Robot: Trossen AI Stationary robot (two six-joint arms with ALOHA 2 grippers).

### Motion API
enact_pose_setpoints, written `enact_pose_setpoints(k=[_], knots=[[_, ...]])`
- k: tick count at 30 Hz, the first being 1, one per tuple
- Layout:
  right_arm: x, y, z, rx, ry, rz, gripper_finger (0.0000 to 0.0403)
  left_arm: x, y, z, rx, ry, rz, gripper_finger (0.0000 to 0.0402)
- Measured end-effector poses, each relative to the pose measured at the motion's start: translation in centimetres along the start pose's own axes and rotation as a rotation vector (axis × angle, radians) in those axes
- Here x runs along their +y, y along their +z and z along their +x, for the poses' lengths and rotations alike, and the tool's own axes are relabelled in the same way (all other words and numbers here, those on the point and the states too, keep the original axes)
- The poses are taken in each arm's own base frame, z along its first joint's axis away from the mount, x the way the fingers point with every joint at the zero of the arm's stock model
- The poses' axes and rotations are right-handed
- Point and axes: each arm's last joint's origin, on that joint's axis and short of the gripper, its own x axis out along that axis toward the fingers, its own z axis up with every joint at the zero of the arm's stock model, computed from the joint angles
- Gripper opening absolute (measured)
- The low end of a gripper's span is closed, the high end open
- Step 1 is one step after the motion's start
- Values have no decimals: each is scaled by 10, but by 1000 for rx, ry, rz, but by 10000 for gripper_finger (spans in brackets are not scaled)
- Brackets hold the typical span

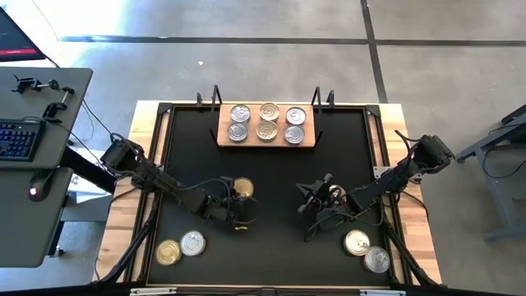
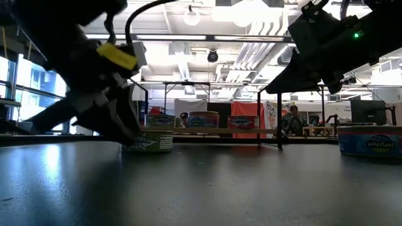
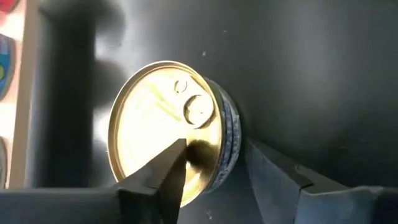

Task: Stack canned seafood by type on shelf
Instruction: Stack the green tuna can on top of the green tuna can on the shelf

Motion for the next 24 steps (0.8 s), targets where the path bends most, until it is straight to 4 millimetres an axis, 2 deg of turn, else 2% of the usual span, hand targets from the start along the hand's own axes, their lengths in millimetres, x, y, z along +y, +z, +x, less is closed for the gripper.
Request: enact_pose_setpoints(k=[4,11,16,24], knots=[[0,0,0,0,0,0,0,2,-8,6,8,36,23,134],[0,0,0,0,0,1,0,2,-11,7,1,71,57,14],[0,0,0,0,0,3,0,0,-10,6,-16,99,81,10],[0,0,0,0,0,3,0,-6,3,-5,-42,88,131,1]])
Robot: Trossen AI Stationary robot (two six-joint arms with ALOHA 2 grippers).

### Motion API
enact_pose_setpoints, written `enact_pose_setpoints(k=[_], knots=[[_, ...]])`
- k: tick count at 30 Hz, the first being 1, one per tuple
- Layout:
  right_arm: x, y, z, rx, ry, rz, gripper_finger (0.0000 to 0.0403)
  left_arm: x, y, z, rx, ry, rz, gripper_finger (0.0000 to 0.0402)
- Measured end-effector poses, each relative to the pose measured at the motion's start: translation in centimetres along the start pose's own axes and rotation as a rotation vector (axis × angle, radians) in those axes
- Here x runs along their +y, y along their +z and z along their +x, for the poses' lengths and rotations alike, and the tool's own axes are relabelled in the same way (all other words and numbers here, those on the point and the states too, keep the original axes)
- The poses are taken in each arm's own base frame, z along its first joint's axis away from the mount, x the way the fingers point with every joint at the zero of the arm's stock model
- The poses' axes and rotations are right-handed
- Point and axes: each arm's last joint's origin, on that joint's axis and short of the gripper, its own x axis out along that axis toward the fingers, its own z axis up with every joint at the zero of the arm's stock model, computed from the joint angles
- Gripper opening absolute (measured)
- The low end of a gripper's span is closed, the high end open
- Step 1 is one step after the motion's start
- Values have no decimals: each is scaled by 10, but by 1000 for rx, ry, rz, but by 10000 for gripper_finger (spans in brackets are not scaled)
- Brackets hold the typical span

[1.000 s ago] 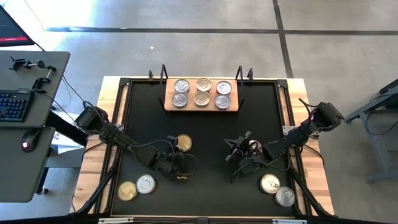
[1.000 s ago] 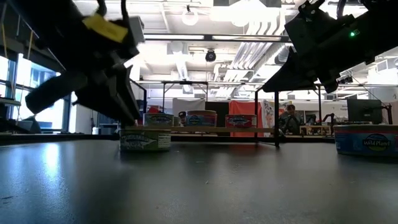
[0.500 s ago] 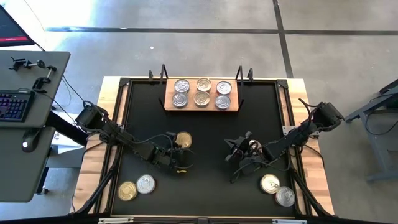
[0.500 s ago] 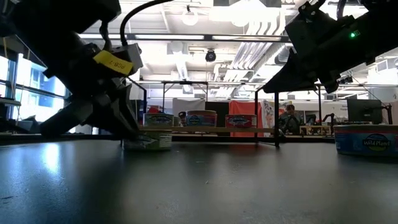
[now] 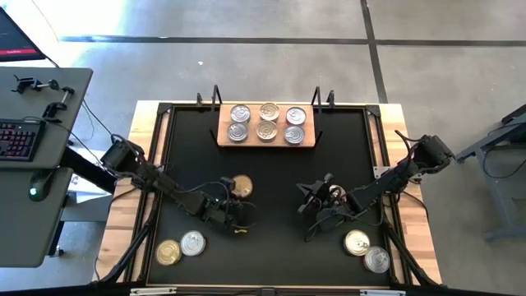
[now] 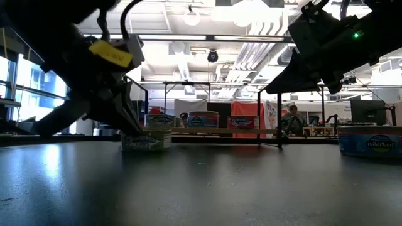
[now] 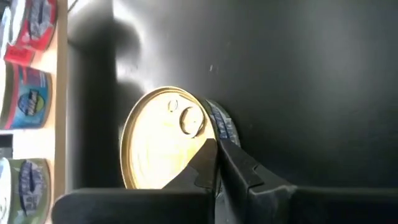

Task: Stack canned seafood by type on shelf
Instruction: Stack the green tuna can on top of the green tuna can on the shelf

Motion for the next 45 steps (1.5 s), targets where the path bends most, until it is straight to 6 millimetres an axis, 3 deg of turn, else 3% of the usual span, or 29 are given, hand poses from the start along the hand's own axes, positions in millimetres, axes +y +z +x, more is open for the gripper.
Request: enact_pose_setpoints(k=[17,24,28,34,40,45], knots=[[0,0,0,0,0,0,0,6,19,-14,-29,146,8,0],[0,0,0,0,0,-1,0,26,24,-12,32,263,19,0],[0,0,0,0,-1,-3,0,53,27,-2,89,307,29,0],[0,0,0,2,-2,-7,0,118,21,17,176,322,-21,0],[-1,0,0,2,-3,-9,0,183,2,45,174,264,-112,0],[-1,-1,0,3,-3,-9,0,220,-19,70,219,319,-133,0]])
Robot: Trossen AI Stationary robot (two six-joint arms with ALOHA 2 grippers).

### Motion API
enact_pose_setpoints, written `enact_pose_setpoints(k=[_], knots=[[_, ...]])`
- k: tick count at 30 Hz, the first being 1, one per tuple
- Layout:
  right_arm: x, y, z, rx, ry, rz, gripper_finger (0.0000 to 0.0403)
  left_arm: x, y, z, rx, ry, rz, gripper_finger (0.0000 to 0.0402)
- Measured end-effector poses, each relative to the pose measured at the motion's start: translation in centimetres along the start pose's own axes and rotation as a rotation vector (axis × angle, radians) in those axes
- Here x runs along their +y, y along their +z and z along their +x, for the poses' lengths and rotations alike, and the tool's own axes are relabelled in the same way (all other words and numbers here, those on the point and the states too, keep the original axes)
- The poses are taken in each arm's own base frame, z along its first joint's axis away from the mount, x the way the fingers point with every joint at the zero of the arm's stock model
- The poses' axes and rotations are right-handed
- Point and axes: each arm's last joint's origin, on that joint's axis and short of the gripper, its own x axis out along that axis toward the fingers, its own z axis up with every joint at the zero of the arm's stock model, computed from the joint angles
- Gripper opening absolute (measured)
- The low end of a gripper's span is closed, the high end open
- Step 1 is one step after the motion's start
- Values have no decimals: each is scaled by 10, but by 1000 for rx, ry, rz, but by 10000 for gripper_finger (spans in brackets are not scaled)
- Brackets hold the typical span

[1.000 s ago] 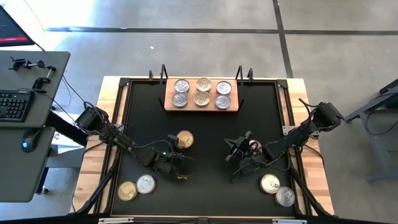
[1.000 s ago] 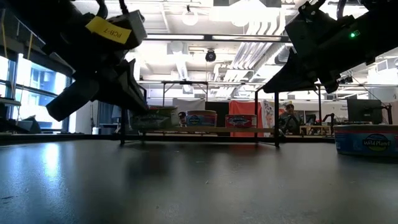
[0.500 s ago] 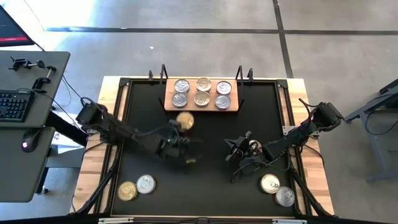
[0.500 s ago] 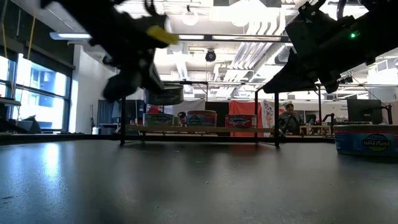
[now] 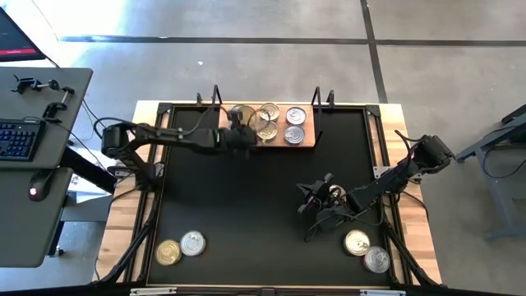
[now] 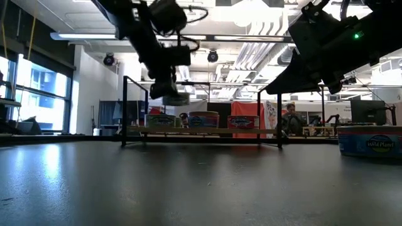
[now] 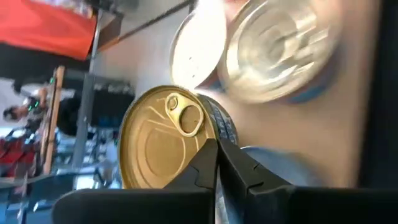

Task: Stack canned seafood by type on shelf
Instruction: Stack the green tuna can on top of the green tuna can on the shelf

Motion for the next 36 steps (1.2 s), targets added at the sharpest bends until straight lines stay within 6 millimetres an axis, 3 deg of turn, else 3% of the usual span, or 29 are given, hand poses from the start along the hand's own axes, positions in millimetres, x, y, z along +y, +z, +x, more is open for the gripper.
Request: enact_pose_setpoints(k=[9,21,36], knots=[[0,0,0,0,0,0,0,24,-19,30,26,-60,-99,0],[0,0,0,2,-1,0,0,24,-30,59,84,-54,-99,0],[0,0,0,2,-2,2,0,17,-25,52,85,-38,-46,0]])
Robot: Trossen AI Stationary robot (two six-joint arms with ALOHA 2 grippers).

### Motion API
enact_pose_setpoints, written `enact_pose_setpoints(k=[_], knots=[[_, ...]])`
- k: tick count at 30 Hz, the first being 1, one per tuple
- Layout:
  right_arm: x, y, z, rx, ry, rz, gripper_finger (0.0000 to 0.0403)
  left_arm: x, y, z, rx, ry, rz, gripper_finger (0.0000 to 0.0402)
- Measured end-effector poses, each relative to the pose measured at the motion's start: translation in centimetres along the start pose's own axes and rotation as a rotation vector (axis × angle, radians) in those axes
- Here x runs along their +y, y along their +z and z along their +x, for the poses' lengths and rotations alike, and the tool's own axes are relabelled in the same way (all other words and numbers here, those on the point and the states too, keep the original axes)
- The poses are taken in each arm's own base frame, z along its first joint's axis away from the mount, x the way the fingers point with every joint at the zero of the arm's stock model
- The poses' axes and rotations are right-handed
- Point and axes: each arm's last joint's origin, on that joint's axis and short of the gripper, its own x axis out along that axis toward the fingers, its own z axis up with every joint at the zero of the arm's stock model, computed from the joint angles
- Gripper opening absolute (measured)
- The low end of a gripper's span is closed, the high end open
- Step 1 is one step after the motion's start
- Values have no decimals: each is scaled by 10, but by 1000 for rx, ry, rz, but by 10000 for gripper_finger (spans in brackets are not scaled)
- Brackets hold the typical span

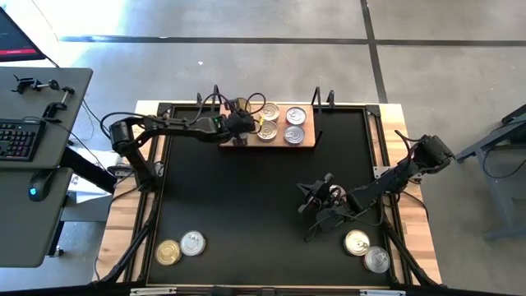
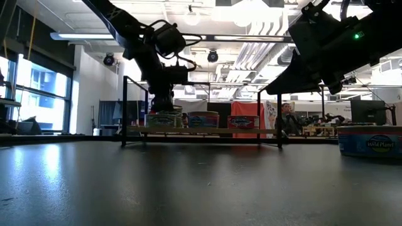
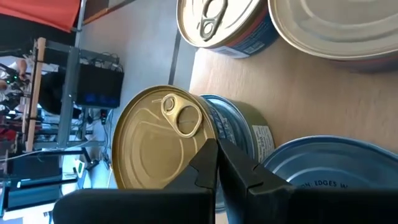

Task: Stack canned seafood by type on shelf
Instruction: Stack the green tuna can on top of the green tuna can on the shelf

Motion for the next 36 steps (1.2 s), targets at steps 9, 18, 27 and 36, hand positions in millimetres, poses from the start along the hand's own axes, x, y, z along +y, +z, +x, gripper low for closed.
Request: enact_pose_setpoints(k=[9,18,27,36], knots=[[0,0,0,0,0,0,0,0,0,-2,-2,-3,0,0],[0,0,0,0,0,1,0,13,-2,-11,-85,-107,-101,0],[0,0,0,0,0,1,0,20,-9,-4,-70,-135,-147,0],[0,0,0,0,0,1,0,19,-8,-5,-75,-135,-147,12]])
